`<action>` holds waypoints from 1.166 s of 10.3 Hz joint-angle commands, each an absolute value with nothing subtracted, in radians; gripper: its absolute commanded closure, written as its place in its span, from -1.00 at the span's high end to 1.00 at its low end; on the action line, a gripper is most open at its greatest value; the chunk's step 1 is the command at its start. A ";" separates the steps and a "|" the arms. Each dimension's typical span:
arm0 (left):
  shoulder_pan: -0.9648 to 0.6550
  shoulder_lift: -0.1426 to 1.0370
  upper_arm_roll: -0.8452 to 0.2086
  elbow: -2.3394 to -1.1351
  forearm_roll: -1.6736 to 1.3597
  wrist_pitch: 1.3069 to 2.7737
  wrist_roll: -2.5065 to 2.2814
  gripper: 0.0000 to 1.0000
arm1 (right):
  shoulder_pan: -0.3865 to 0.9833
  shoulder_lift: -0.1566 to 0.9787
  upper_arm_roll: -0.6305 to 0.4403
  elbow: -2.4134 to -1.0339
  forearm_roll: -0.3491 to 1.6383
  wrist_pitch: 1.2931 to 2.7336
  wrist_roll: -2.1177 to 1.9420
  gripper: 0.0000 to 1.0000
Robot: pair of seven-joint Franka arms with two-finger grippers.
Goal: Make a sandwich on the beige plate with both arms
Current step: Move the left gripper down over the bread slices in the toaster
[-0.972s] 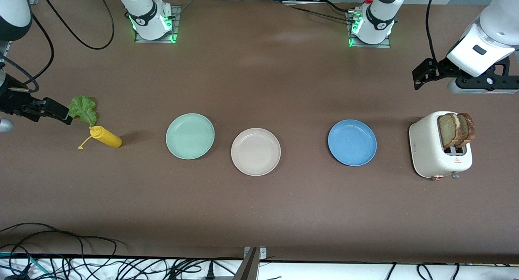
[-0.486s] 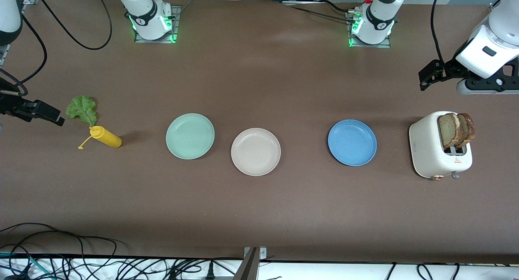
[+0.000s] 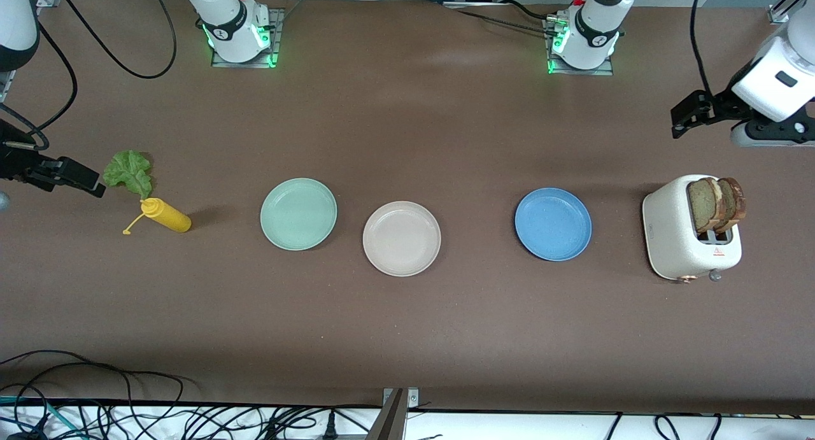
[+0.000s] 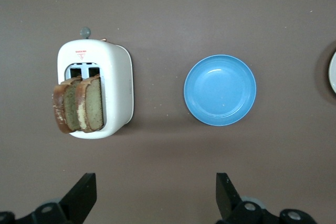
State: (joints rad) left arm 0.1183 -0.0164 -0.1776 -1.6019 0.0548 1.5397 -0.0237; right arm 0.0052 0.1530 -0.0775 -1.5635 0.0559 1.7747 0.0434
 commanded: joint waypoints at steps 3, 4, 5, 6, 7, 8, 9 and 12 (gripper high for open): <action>0.254 0.047 -0.179 -1.577 0.084 1.519 0.090 1.00 | 0.003 0.147 -0.075 -1.566 0.066 1.755 0.049 1.00; 0.277 0.063 -0.179 -1.577 0.084 1.523 0.115 1.00 | 0.003 0.147 -0.077 -1.566 0.066 1.755 0.049 1.00; 0.288 0.090 -0.178 -1.578 0.086 1.540 0.150 1.00 | 0.003 0.147 -0.077 -1.566 0.066 1.755 0.048 1.00; 0.305 0.118 -0.179 -1.592 0.084 1.578 0.166 1.00 | 0.003 0.147 -0.077 -1.566 0.066 1.755 0.048 1.00; 0.316 0.136 -0.179 -1.606 0.084 1.619 0.191 1.00 | 0.003 0.147 -0.077 -1.566 0.066 1.755 0.048 1.00; 0.319 0.146 -0.179 -1.626 0.084 1.662 0.205 1.00 | 0.003 0.147 -0.077 -1.566 0.066 1.755 0.048 1.00; 0.319 0.147 -0.178 -1.667 0.086 1.714 0.207 1.00 | 0.003 0.147 -0.077 -1.566 0.066 1.755 0.048 1.00; 0.324 0.140 -0.179 -1.820 0.164 1.912 0.207 1.00 | 0.003 0.147 -0.077 -1.566 0.066 1.755 0.048 1.00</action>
